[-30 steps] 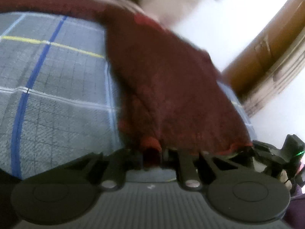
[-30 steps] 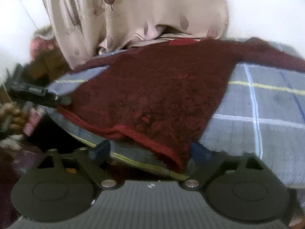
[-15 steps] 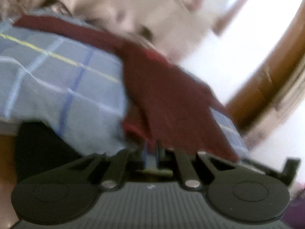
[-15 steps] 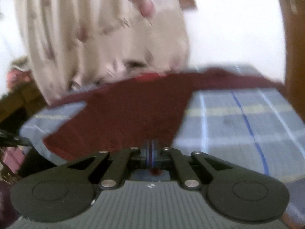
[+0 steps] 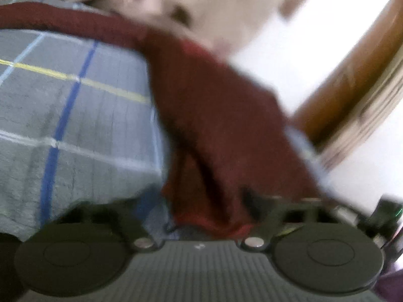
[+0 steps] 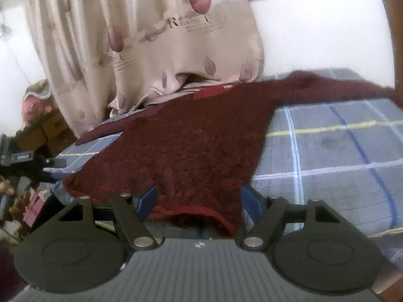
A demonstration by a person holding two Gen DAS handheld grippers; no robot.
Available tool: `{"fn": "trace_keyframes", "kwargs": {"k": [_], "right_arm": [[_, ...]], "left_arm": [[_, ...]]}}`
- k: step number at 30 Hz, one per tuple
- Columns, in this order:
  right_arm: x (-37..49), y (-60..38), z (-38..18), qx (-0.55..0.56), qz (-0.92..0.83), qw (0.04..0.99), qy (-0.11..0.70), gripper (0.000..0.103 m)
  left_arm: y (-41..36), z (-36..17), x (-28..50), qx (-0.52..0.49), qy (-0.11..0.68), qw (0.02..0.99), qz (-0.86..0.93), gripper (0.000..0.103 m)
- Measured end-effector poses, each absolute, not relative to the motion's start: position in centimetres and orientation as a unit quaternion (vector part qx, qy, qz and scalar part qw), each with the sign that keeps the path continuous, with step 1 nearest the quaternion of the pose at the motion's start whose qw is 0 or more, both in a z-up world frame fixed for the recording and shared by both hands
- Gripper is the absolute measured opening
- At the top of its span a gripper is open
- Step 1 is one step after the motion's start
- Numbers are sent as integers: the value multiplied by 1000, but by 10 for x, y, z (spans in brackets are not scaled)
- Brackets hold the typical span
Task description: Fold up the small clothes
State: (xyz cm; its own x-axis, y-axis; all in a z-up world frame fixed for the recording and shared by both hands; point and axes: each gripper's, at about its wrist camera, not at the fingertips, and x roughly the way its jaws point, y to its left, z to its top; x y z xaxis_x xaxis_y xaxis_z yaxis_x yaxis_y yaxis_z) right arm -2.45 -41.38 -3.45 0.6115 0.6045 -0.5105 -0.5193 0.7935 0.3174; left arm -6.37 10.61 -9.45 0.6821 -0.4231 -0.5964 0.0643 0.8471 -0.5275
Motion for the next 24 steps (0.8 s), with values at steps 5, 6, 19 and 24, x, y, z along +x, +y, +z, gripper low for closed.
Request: {"fn": "trace_keyframes", "kwargs": {"k": [5,6,19,24], "right_arm": [[-5,-403,-48,73,311,891,323,74],[-2,-403,-51,75,314,888,327,72],[1,-417,-60,113,330,872,344,69],[-8,-427,-59,112,330,874,339,71]], "left_arm": [[95,-83,-107,-311,337,880,-122,6],[91,-76,-122,-328,321,880,-123,6],[93,-45,-154,-93,262,955,-108,40],[40,-70,-156,242,229,935,-118,40]]}}
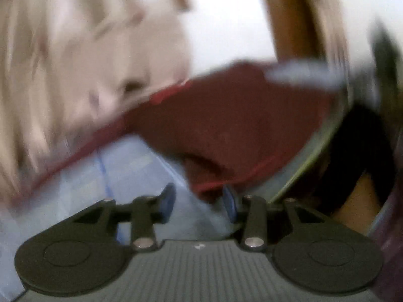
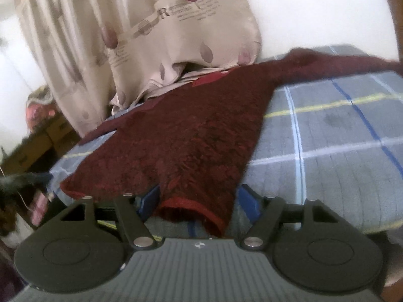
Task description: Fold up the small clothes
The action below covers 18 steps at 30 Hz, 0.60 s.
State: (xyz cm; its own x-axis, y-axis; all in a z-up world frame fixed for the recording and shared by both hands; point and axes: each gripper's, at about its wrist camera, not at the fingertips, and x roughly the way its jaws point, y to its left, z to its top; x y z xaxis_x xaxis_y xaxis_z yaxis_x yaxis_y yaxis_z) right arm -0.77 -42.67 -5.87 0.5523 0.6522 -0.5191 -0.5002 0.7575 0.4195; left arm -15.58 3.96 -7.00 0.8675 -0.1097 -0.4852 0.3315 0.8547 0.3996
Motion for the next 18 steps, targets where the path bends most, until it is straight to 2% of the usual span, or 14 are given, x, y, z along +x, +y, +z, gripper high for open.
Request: {"fn": "trace_keyframes", "kwargs": {"k": [1,6,9,11,13,15,17,18], "right_arm": [[-7,-429,-60,122,327,873,342,71],[-4,-429,-62,140,321,870,348,74],[-2,-428,-62,140,321,869,349,77],[-1,-427,-62,142,321,869,350,77],[-1,-427,-62,147,320,868,351,78],[-1,-427,-63,149,319,868,350,78],[-1,-427,-63,149,319,868,349,78],[0,-427,-64,151,319,868,348,78]], "left_arm": [[34,-74,-156,285,221,925,-124,40],[25,-79,-149,358,199,901,-146,42],[11,-95,-140,449,197,857,-157,42],[7,-103,-136,476,196,843,-157,42],[9,-98,-128,439,207,859,-162,41],[21,-80,-115,314,234,908,-150,30],[41,-64,-108,173,252,944,-125,11],[51,-58,-109,112,249,956,-110,9]]}}
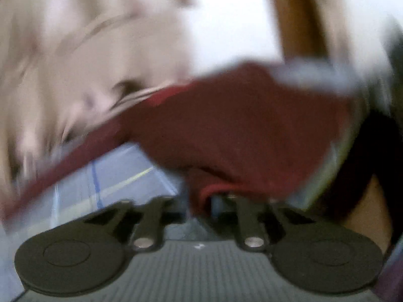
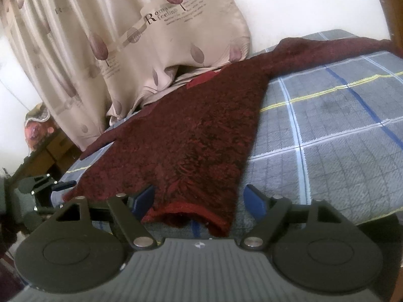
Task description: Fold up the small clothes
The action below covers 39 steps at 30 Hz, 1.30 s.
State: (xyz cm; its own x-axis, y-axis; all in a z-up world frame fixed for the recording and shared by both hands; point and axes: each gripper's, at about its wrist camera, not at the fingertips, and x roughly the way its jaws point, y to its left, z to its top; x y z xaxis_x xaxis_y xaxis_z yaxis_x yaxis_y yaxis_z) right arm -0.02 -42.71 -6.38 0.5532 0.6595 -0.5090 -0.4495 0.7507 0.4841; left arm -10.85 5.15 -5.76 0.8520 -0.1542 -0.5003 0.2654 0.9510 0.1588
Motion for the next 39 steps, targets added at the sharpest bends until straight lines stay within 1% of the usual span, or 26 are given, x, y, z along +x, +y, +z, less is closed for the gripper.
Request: {"fn": "trace_keyframes", "kwargs": {"k": [2,4,5,6,8,10,12,14,16,18,20,24,27,29,31,33,35,36,37,38,39], "right_arm": [[1,-428,-65,154,320,867,349,78],[2,-428,-66,157,321,866,349,78],[3,-428,-67,160,322,866,349,79],[4,-429,-67,162,322,865,349,79],[4,-430,-67,164,322,865,348,79],[3,-431,-67,169,324,864,346,80],[3,-431,-68,175,325,863,345,82],[3,-431,-68,173,326,863,346,82],[2,-432,-68,174,326,862,347,84],[1,-433,-67,175,326,862,346,91],[-2,-435,-66,177,324,865,341,95],[0,-434,-67,179,322,863,345,96],[1,-432,-67,176,322,863,348,97],[1,-432,-65,176,321,863,348,98],[0,-433,-64,174,320,864,348,98],[0,-436,-64,176,318,864,349,99],[1,-438,-65,182,319,862,350,100],[2,-438,-65,185,319,861,351,100],[3,-439,-66,187,318,860,351,100],[4,-438,-67,190,318,860,352,100],[4,-438,-67,193,318,859,353,100]], "left_arm": [[64,-50,-115,29,238,967,-89,5],[65,-41,-129,-35,223,970,-87,5],[60,-35,-138,-52,212,972,-91,5],[54,-31,-145,-47,205,973,-95,4],[36,-32,-152,25,204,975,-80,5],[20,-41,-156,133,196,969,-73,5],[6,-55,-153,250,209,942,-74,6],[1,-65,-153,311,210,924,-72,6],[4,-71,-157,342,206,912,-92,6],[7,-79,-162,383,193,898,-101,6],[4,-90,-162,440,182,874,-92,6],[0,-99,-149,487,173,849,-110,7],[-3,-106,-153,536,166,816,-141,7],[4,-97,-155,519,175,823,-150,8],[20,-78,-159,462,181,851,-172,10],[28,-75,-163,455,188,853,-173,25],[31,-81,-168,480,175,842,-172,52],[30,-83,-171,488,162,840,-172,59],[27,-86,-173,495,149,839,-170,74],[24,-89,-174,500,140,838,-167,84],[23,-91,-173,505,133,835,-172,84]]}}
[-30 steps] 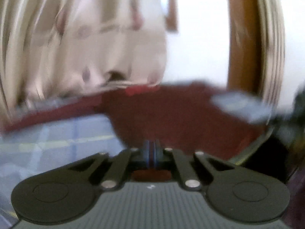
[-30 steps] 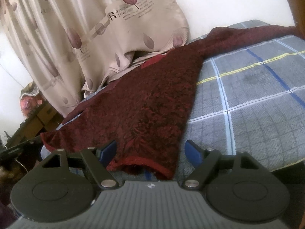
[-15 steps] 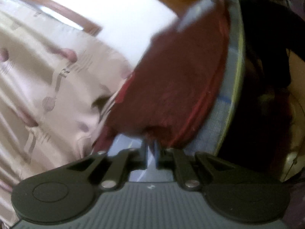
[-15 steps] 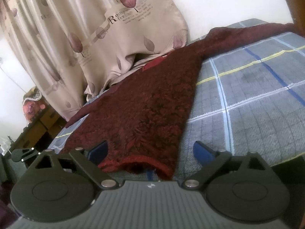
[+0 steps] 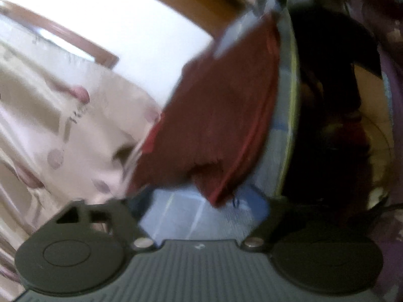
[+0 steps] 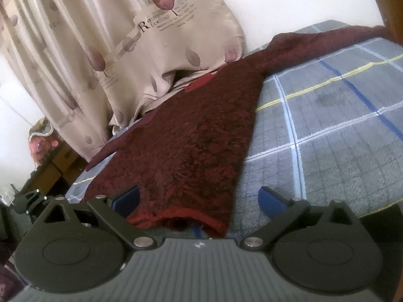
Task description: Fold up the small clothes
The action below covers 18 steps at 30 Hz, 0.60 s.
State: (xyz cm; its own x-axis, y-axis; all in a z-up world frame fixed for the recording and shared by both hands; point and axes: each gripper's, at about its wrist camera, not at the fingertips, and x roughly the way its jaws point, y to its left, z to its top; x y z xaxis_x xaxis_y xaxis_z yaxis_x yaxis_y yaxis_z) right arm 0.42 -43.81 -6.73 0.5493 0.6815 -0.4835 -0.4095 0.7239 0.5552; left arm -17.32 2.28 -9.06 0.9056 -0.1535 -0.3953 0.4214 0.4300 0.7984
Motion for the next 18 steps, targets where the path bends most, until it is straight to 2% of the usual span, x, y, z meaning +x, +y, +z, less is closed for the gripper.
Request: {"fn": "trace_keyframes", "kwargs": {"k": [4,7,9,12,14,18], "right_arm": [[4,-436,-68,187,317,859,356,100],[4,-436,-67,189,316,858,358,100],[4,-436,-67,187,316,858,359,101],[4,-435,-67,188,315,858,359,101],[4,-435,-68,189,314,858,361,102],[6,-435,-68,191,314,857,361,102]], "left_arm": [[21,-92,-158,497,158,827,-210,83],[24,-87,-144,458,185,839,-227,71],[24,-88,-139,465,183,838,-218,68],[22,-90,-132,465,185,838,-219,48],[19,-94,-129,477,180,837,-198,9],[20,-89,-118,408,229,866,-176,5]]}}
